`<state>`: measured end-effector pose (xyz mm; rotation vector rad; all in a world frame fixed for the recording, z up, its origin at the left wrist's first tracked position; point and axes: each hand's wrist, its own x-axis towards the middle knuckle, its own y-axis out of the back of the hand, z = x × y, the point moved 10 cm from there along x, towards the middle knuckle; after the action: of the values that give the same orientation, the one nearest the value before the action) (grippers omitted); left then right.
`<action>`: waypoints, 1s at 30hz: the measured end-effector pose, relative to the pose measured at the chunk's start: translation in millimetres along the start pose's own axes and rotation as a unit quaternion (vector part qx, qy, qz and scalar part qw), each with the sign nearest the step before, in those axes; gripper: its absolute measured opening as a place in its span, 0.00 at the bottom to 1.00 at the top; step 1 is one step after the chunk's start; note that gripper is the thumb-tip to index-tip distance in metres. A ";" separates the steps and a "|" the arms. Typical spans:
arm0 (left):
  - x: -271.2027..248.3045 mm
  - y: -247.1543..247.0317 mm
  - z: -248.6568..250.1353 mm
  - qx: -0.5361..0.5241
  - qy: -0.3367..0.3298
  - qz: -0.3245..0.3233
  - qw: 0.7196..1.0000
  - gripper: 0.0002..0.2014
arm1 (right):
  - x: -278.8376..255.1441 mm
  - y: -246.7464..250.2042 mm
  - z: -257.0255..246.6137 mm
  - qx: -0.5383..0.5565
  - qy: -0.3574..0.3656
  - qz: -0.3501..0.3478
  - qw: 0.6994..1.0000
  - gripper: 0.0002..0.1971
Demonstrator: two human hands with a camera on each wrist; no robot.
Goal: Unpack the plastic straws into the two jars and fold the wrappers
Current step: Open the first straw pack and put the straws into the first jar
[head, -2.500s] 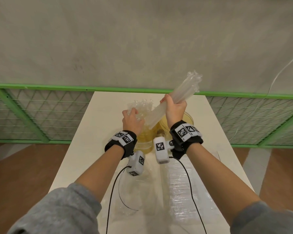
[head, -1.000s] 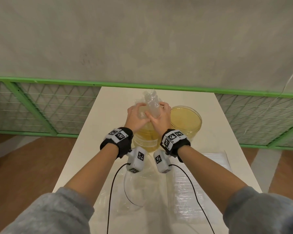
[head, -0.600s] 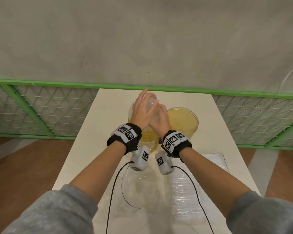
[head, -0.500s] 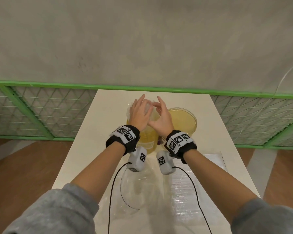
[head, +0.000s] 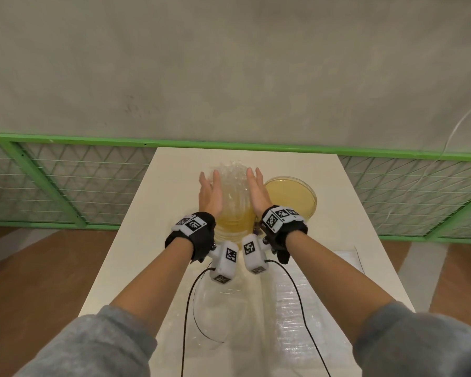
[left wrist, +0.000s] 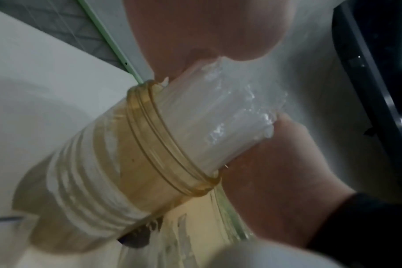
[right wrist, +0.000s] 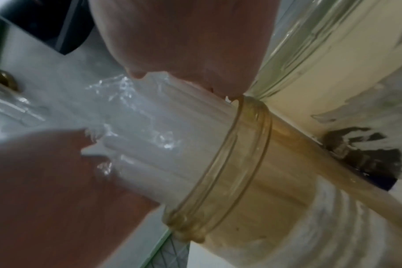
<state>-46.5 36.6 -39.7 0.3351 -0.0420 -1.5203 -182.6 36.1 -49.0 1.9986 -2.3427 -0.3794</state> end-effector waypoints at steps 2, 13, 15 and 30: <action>1.2 -11.2 0.4 0.005 -0.013 -0.027 1.000 0.30 | 0.3 -7.6 0.4 -0.031 0.018 -0.013 0.999 0.31; -2.2 -2.4 7.2 0.073 -0.152 -0.068 0.983 0.45 | -11.1 -3.6 -1.5 -0.103 0.114 0.002 0.988 0.28; -1.5 -3.6 7.5 0.118 -0.172 -0.075 0.975 0.44 | -9.8 -10.8 4.8 -0.136 0.105 -0.026 0.985 0.28; -64.7 46.5 -187.2 0.428 0.032 -0.163 0.888 0.37 | -149.3 -68.7 132.8 -0.093 -0.075 -0.083 0.989 0.10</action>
<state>38.7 136.2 -195.3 1.1442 -0.6494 -1.7560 -115.6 193.5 -173.0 2.1486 -2.1300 -0.7520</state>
